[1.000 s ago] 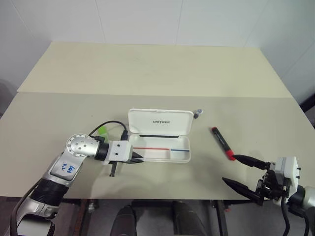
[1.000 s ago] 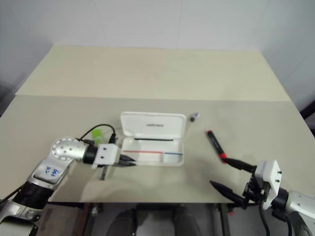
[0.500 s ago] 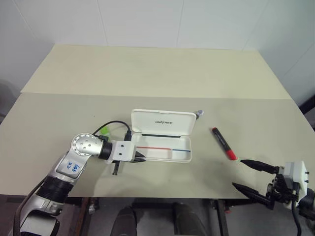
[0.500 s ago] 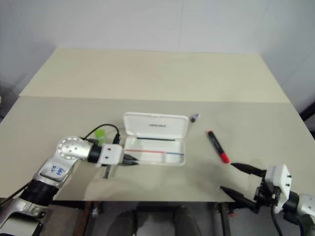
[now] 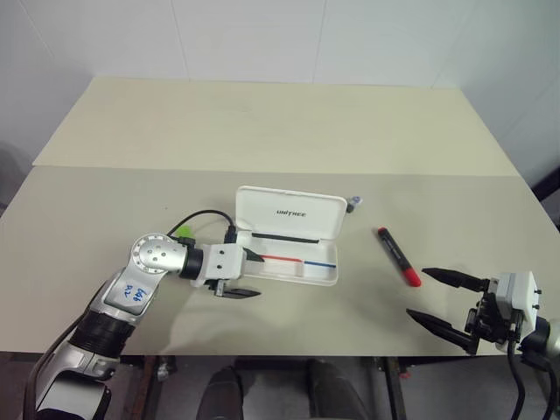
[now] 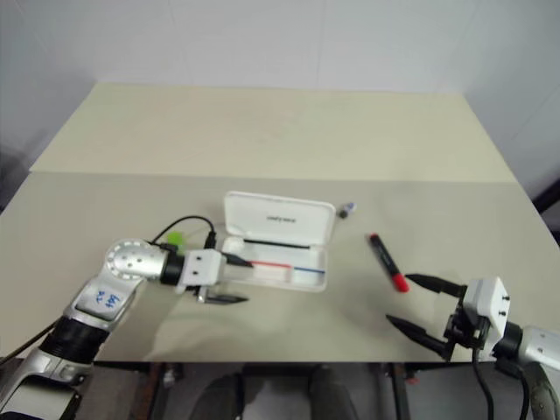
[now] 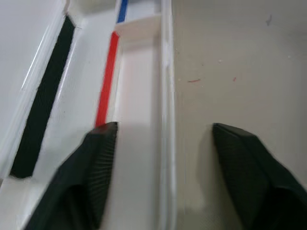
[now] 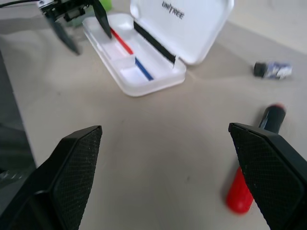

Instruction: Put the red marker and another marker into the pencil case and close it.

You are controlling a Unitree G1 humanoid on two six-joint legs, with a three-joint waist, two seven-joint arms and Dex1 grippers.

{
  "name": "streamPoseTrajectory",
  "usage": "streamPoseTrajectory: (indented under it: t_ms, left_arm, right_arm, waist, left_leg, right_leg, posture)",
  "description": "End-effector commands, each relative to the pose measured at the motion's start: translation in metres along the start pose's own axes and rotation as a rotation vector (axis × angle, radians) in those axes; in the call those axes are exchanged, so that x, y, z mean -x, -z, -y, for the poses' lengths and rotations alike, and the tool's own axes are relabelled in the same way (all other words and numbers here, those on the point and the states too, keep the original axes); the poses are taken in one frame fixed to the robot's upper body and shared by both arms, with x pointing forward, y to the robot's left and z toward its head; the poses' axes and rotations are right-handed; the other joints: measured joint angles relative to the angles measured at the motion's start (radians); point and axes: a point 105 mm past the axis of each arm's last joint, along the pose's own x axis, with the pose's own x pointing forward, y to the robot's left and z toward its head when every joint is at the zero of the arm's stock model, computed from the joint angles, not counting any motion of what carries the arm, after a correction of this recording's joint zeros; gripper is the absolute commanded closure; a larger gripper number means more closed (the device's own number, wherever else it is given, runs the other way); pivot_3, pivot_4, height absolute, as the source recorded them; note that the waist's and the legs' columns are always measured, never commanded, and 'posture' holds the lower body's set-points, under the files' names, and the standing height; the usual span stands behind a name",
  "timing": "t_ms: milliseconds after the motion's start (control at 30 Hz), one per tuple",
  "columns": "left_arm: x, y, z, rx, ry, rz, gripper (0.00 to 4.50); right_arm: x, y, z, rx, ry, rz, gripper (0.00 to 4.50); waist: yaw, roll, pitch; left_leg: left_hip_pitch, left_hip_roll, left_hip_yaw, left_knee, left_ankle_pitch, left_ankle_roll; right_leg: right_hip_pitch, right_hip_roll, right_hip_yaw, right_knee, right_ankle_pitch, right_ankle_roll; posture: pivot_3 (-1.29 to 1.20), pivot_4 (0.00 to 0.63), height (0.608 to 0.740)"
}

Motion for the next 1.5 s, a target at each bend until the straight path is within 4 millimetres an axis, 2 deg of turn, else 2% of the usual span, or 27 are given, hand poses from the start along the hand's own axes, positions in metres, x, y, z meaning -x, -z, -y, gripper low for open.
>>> streamPoseTrajectory:
  t_ms: [33,267,533,733,900,967,1067,1100,1200,1333,1500]
  left_arm:
    - [0.000,-0.018,0.004,-0.031,0.010,0.051,1.18]
    - [0.002,-0.035,0.008,-0.032,-0.003,0.072,1.18]
    - [0.007,-0.068,0.016,0.016,-0.044,0.142,1.18]
    - [0.017,-0.091,0.008,0.096,-0.141,0.226,1.18]
    - [0.033,-0.090,-0.023,0.211,-0.360,0.300,1.18]
    - [0.037,-0.093,-0.025,0.192,-0.394,0.346,0.83]
    - [0.038,-0.089,-0.025,0.195,-0.450,0.359,0.04]
    - [0.039,-0.088,-0.027,0.195,-0.484,0.363,0.04]
    - [0.038,-0.096,-0.022,0.203,-0.472,0.446,0.04]
    - [0.042,-0.099,-0.015,0.211,-0.459,0.511,0.04]
    - [0.054,-0.095,0.001,0.201,-0.404,0.529,0.04]
  right_arm:
    - [-0.002,-0.005,0.002,0.034,-0.006,0.008,0.00]
    - [-0.007,-0.007,0.004,0.043,-0.014,0.009,0.00]
    - [-0.006,-0.008,0.004,0.055,-0.022,0.003,0.00]
    - [-0.007,-0.013,0.005,0.075,0.001,0.002,0.00]
    - [-0.017,-0.029,0.028,0.127,0.192,0.016,0.00]
    - [-0.021,-0.038,0.037,0.123,0.272,0.057,0.00]
    - [-0.024,-0.053,0.058,0.140,0.417,0.117,0.00]
    - [-0.026,-0.055,0.062,0.142,0.452,0.125,0.00]
    - [-0.033,-0.042,0.079,0.137,0.548,-0.016,0.00]
    - [-0.048,-0.031,0.079,0.112,0.541,-0.110,0.00]
    - [-0.051,-0.025,0.072,0.071,0.518,-0.167,0.00]
  waist:
    - [0.000,0.000,0.000]
    - [0.001,0.000,0.000]
    - [0.000,0.000,0.000]
    - [0.000,0.000,0.000]
    - [-0.003,0.000,0.000]
    - [-0.003,0.000,0.000]
    - [-0.003,0.000,0.000]
    - [-0.002,0.000,0.000]
    - [-0.001,0.000,0.000]
    - [0.001,0.000,0.000]
    - [-0.003,0.000,0.000]
  left_leg:
    - [0.000,0.000,0.000,0.000,-0.001,0.000]
    - [0.000,0.000,-0.001,0.000,-0.004,0.001]
    - [0.001,0.000,-0.001,0.000,-0.004,0.001]
    - [0.001,0.000,-0.001,0.001,-0.004,0.001]
    - [0.001,0.000,-0.001,0.002,-0.004,0.001]
    - [0.001,0.000,-0.002,0.002,-0.004,0.000]
    - [0.001,0.000,-0.002,0.002,-0.004,0.000]
    - [0.001,0.000,-0.002,0.002,-0.004,0.000]
    - [0.000,0.000,-0.002,0.002,-0.004,0.000]
    - [0.000,0.000,-0.002,0.001,-0.005,-0.001]
    - [0.000,0.000,-0.002,0.001,-0.006,0.000]
  right_leg:
    - [-0.001,0.000,0.000,0.001,-0.001,0.001]
    - [-0.001,0.000,0.000,0.004,-0.004,0.007]
    - [-0.001,0.000,0.000,0.004,-0.004,0.007]
    - [-0.001,0.000,0.000,0.004,-0.004,0.007]
    - [-0.001,0.000,0.000,0.005,-0.004,0.007]
    - [-0.001,0.001,0.000,0.005,-0.003,0.008]
    - [-0.001,0.001,0.000,0.005,-0.003,0.007]
    - [-0.001,0.001,0.000,0.005,-0.004,0.007]
    - [-0.001,0.001,0.000,0.005,-0.004,0.007]
    - [-0.001,0.001,0.000,0.005,-0.004,0.007]
    - [-0.002,0.001,0.000,0.005,-0.004,0.007]
  posture:
    - [0.00,0.150,0.740]
    - [0.00,0.150,0.740]
    - [0.00,0.150,0.740]
    - [0.00,0.150,0.740]
    - [0.00,0.150,0.740]
    - [0.00,0.150,0.740]
    - [0.00,0.150,0.740]
    - [0.00,0.150,0.740]
    - [0.00,0.150,0.740]
    - [0.00,0.150,0.740]
    - [0.00,0.150,0.740]
